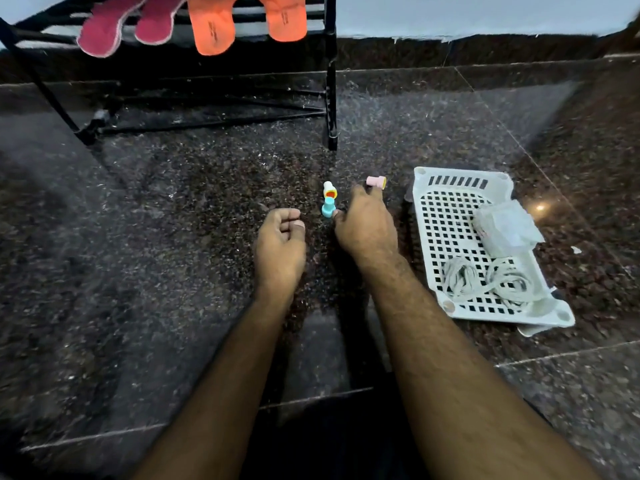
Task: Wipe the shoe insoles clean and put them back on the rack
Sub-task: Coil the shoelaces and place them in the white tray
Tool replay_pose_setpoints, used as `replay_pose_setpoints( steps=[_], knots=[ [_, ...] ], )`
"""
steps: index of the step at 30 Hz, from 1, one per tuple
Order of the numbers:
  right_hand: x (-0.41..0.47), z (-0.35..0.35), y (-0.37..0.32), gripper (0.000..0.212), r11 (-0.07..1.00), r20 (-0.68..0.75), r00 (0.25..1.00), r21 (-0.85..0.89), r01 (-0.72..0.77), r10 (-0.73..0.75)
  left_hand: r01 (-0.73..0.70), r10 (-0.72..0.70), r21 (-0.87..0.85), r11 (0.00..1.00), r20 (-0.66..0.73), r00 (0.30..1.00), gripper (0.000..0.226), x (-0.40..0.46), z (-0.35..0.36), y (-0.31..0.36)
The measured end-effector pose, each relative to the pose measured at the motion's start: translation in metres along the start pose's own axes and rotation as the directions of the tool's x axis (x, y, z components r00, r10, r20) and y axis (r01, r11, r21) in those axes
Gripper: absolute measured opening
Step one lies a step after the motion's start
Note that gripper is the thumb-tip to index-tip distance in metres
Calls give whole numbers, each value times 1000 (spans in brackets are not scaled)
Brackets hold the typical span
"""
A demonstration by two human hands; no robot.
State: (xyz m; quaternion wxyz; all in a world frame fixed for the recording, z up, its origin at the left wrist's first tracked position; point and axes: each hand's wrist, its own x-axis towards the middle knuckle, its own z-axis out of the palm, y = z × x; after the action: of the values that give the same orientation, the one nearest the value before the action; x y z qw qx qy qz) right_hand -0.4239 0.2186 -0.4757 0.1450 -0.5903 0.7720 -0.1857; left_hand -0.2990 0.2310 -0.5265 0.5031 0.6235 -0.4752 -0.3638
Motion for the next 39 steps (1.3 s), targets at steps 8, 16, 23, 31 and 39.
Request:
replay_pose_setpoints(
  steps=[8, 16, 23, 31, 39],
  knots=[
    [42, 33, 3, 39, 998, -8, 998, 5, 57, -57, -86, 86, -18, 996, 28, 996, 16, 39, 8, -33],
    [48, 43, 0, 26, 997, 36, 996, -6, 82, -82, -189, 174, 119, 975, 125, 977, 36, 31, 22, -36],
    [51, 35, -10, 19, 986, 208, 967, 99, 132, -150, -270, 263, 218, 938, 58, 963, 33, 26, 20, -37],
    [61, 51, 2, 40, 980, -116, 974, 5, 198, -196, -228, 248, 133, 964, -162, 955, 27, 35, 22, -49],
    [79, 63, 14, 22, 966, -33, 980, -177, 189, -198, -157, 234, 347, 925, -192, 953, 20, 39, 30, -37]
  ],
)
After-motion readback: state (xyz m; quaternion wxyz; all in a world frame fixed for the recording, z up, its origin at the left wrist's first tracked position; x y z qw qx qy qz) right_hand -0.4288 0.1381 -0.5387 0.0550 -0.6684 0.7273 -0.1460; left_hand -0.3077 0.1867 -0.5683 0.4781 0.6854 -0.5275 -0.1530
